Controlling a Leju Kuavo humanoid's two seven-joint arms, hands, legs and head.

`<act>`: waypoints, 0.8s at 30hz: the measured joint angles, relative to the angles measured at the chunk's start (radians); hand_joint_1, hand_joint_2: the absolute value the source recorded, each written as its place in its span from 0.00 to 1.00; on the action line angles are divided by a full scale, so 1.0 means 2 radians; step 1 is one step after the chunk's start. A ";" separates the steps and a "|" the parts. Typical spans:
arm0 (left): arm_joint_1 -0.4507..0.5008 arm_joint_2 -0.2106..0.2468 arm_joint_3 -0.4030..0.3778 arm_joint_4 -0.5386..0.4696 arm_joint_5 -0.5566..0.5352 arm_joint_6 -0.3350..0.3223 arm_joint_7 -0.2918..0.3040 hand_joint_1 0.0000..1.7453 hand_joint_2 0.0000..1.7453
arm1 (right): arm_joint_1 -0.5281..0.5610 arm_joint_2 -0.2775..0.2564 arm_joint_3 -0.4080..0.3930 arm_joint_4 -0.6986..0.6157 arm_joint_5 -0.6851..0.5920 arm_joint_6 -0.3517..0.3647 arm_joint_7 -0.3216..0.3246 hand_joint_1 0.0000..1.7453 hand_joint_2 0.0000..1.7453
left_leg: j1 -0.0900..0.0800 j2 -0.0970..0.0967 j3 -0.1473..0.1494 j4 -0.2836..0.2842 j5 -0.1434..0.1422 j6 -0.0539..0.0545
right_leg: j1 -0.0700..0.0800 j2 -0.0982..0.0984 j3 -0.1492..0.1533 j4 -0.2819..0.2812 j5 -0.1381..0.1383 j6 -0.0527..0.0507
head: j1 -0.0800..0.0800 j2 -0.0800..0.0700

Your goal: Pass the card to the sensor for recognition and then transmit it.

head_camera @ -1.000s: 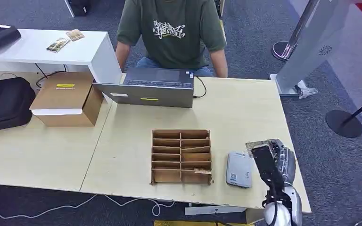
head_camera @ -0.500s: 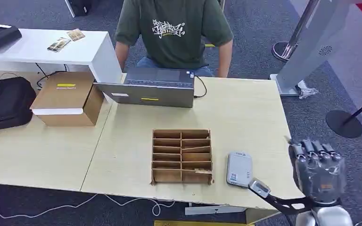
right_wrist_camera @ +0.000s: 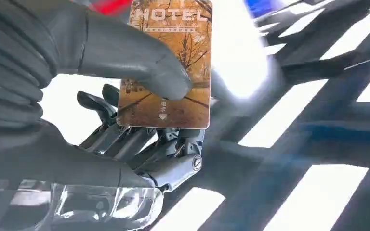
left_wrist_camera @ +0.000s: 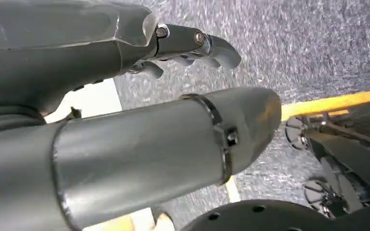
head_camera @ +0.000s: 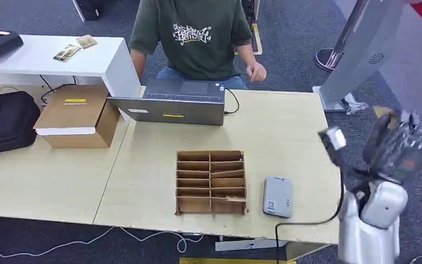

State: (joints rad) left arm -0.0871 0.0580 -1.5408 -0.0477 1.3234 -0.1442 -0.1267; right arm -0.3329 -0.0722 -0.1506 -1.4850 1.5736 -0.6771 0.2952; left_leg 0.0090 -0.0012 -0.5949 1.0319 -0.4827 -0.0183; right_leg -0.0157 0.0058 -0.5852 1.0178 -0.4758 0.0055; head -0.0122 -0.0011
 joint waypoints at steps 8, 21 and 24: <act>-0.011 0.008 0.000 -0.008 -0.042 -0.004 0.016 0.00 0.00 | -0.195 -0.031 0.374 0.199 -0.001 0.000 0.088 1.00 1.00 | 0.002 -0.002 0.004 0.000 0.003 -0.003 | 0.001 0.000 -0.002 0.001 0.002 -0.002 | 0.001 0.000; -0.015 0.010 0.000 -0.013 -0.056 -0.006 0.025 0.00 0.00 | -0.302 0.002 0.395 0.371 0.000 0.000 0.073 1.00 1.00 | 0.001 -0.004 0.003 0.000 0.003 -0.003 | 0.001 -0.002 -0.002 0.000 0.002 -0.002 | 0.001 0.000; -0.017 0.010 0.000 -0.014 -0.056 -0.007 0.027 0.00 0.00 | -0.307 0.004 0.399 0.383 0.000 0.000 0.072 1.00 1.00 | 0.001 -0.004 0.003 0.000 0.003 -0.003 | 0.001 -0.002 -0.002 0.000 0.002 -0.002 | 0.001 0.000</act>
State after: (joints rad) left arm -0.1208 0.0782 -1.5408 -0.0752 1.2116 -0.1583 -0.0725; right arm -0.9468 -0.0645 0.6470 -0.7187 1.5728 -0.6771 0.4391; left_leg 0.0116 -0.0085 -0.5892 1.0328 -0.4766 -0.0242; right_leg -0.0128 0.0013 -0.5895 1.0178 -0.4726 0.0024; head -0.0099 -0.0011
